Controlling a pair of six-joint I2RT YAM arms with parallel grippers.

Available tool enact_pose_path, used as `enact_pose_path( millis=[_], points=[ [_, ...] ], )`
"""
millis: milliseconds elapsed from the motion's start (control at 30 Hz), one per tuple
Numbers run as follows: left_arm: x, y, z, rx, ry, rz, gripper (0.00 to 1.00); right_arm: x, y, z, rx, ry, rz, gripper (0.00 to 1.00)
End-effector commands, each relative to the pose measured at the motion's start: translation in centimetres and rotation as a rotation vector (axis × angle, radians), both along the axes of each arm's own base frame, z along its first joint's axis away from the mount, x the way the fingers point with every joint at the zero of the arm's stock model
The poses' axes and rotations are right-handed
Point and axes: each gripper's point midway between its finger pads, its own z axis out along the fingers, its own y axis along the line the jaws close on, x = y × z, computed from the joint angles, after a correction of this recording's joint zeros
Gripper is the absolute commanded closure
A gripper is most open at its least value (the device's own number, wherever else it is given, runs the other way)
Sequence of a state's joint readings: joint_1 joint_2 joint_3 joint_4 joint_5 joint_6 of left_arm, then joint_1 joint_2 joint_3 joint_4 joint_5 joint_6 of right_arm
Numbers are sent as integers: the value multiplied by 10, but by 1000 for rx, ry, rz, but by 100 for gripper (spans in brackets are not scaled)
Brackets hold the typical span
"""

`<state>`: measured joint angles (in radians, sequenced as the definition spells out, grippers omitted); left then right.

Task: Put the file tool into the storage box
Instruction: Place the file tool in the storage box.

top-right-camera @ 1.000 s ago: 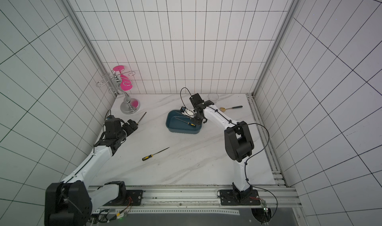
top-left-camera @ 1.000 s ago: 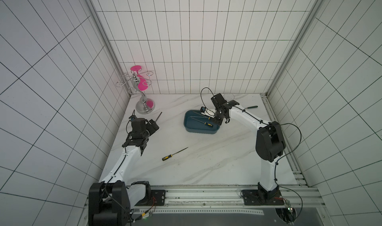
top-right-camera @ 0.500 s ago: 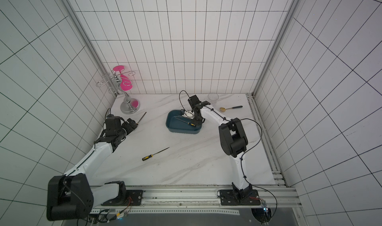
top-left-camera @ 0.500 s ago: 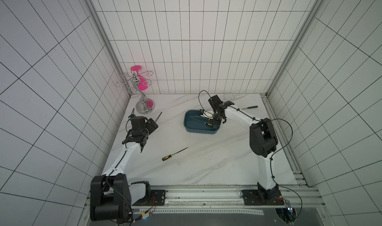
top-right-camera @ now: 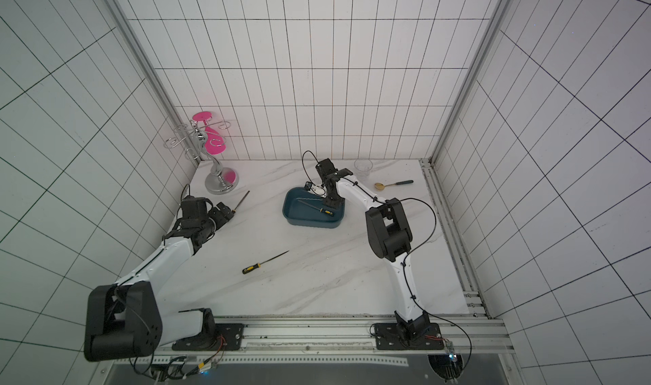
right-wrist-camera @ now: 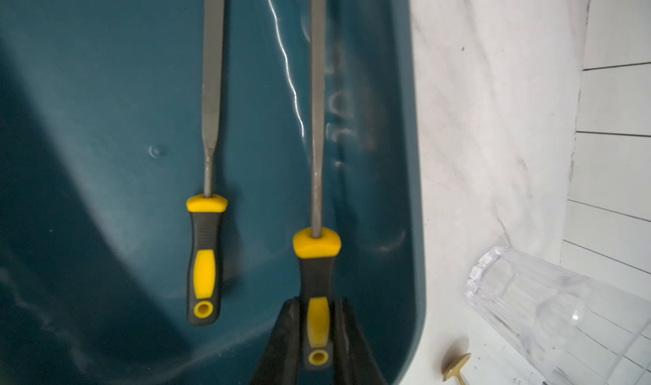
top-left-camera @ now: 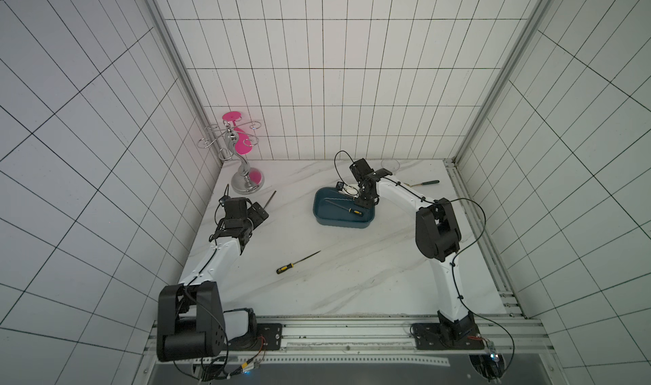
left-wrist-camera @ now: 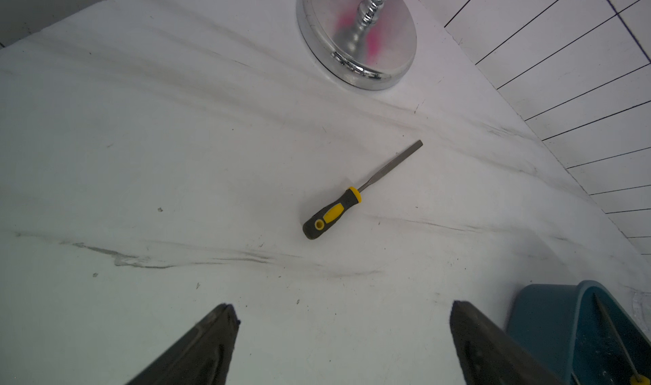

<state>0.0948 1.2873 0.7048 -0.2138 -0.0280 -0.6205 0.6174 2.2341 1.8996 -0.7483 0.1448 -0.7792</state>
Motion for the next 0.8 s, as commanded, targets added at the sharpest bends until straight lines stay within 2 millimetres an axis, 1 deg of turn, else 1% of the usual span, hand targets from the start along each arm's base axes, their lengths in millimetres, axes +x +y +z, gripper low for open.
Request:
enact_pose_path(
  millis=[0, 67, 100, 167, 267, 367, 400, 467, 500, 533, 567, 633, 667, 767],
  points=[
    [10, 3, 12, 4, -40, -1, 2, 3, 4, 3, -7, -6, -19, 77],
    [10, 3, 13, 6, -41, -1, 2, 4, 4, 3, -9, -8, -23, 72],
    [9, 3, 12, 6, -38, -1, 2, 5, 4, 4, -6, -13, -27, 67],
    [9, 4, 12, 8, -38, -2, 2, 7, 5, 6, -3, -21, -31, 60],
    [9, 4, 10, 10, -33, -5, 2, 13, 7, 13, 11, -49, -48, 58],
    [10, 3, 6, 7, -23, -12, 2, 19, 8, 26, 29, -94, -72, 56],
    [10, 2, 5, 3, -19, -14, 2, 23, 11, 37, 57, -128, -80, 56],
    [10, 0, 4, -9, -14, -23, 2, 29, 13, 61, 111, -192, -107, 46],
    [9, -2, 5, -16, -15, -26, 2, 32, 14, 75, 143, -231, -118, 20],
    [9, -3, 7, -24, -19, -32, 2, 34, 14, 90, 170, -281, -134, 5],
    [8, -6, 9, -26, -24, -44, 2, 37, 12, 102, 188, -327, -148, 1],
    [7, -10, 14, -17, -39, -65, 2, 40, 8, 126, 217, -423, -179, 1],
    [5, -11, 17, -12, -44, -68, 2, 42, 5, 135, 230, -461, -202, 1],
    [0, -12, 21, -1, -41, -69, 2, 41, -6, 165, 306, -551, -283, 1]
  ],
)
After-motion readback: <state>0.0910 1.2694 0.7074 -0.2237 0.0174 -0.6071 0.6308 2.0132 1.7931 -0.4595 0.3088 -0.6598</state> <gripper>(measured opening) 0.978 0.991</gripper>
